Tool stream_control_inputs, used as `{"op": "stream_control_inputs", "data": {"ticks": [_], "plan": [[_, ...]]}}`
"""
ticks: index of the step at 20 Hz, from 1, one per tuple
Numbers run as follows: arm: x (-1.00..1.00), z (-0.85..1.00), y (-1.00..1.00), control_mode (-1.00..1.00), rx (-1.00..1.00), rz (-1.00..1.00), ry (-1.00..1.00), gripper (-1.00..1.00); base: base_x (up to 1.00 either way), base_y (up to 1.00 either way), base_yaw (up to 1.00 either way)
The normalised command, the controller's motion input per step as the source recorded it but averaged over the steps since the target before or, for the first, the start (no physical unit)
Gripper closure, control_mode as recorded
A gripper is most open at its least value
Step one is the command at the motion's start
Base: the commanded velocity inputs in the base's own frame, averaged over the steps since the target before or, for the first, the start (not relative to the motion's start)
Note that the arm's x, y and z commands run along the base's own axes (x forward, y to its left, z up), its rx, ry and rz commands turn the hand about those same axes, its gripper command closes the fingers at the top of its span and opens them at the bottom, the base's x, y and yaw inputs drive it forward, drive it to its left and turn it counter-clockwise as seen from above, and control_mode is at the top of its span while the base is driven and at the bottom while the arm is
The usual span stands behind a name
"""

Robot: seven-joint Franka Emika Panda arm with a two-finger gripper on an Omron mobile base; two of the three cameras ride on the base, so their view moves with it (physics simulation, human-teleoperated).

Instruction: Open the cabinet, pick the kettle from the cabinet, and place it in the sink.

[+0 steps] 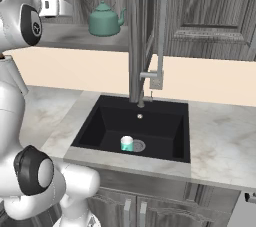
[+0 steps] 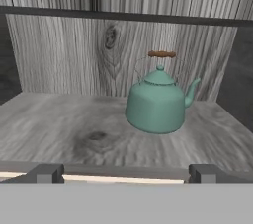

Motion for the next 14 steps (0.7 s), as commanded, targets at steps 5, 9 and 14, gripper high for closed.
{"op": "stream_control_inputs", "data": {"ticks": [5,9,14], "plan": [[0.09,0.00,0.00,-1.00,0.00,0.02,0.00,-1.00,0.00,0.00,0.00],[0.07,0.00,0.00,-1.00,0.00,0.01,0.00,-1.00,0.00,0.00,0.00],[0.10,0.00,-0.01,-1.00,0.00,0.00,0.00,-1.00,0.00,0.00,0.00]]}}
